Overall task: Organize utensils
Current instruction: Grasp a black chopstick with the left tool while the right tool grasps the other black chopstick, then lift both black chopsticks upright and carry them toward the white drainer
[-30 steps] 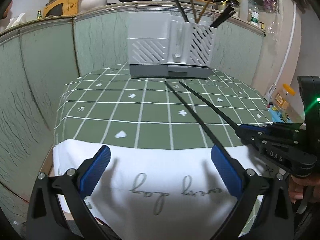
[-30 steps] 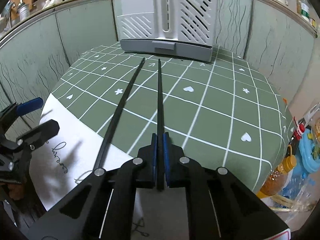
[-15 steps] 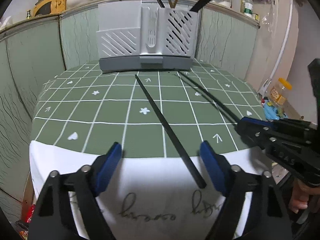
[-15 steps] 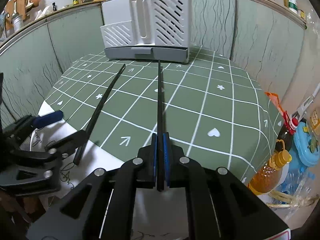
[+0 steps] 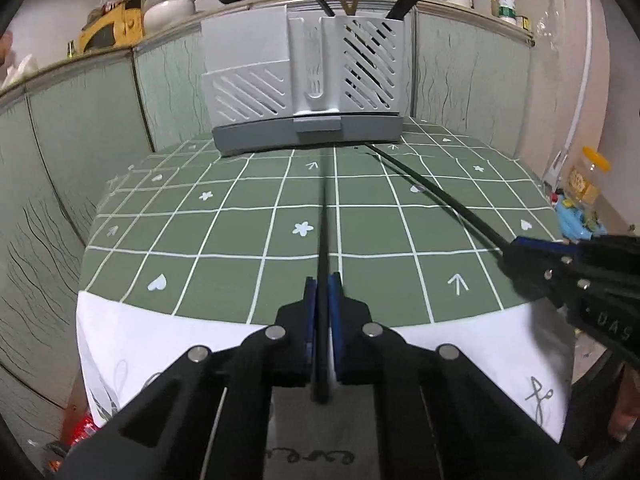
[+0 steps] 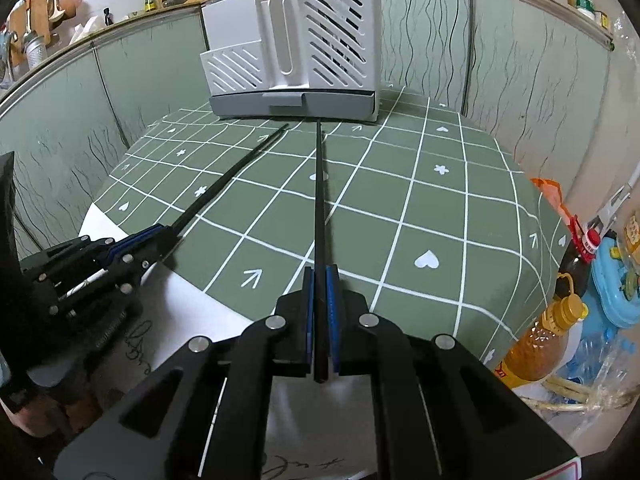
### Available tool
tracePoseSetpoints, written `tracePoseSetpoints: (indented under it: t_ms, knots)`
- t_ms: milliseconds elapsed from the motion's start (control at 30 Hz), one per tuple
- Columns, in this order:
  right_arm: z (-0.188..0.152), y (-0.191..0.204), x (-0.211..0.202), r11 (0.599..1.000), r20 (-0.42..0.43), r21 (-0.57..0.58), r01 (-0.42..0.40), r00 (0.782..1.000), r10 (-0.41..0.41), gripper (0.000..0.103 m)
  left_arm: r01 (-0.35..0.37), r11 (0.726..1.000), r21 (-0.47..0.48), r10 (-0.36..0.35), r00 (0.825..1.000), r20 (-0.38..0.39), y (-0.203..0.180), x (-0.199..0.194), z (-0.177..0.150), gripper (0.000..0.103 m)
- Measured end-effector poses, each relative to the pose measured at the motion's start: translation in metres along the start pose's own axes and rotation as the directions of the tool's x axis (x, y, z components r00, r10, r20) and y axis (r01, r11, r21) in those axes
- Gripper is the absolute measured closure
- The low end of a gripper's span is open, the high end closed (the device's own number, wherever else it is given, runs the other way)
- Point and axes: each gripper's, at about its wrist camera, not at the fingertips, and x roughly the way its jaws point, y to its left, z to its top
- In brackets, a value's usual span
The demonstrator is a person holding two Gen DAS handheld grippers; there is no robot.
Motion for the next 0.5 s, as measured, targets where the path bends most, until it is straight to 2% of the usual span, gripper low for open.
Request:
tracePoseSetpoints:
  t_ms: [233,500]
  knots:
    - [0.002,0.003,-0.004,1.0,-0.002,-0.001,0.005,1.0,-0.005,0.097,0.035,0.999,-0.031,-0.036,0.999,-0.016,0.012,-0.01,0.0,0.095]
    - [0.014,0.009,-0.024,1.0,0.036,0.002,-0.023,0.999,0.023,0.097,0.057,0.997,-0.05,-0.055,0.998,0.024,0.026,-0.033,0.016,0.095]
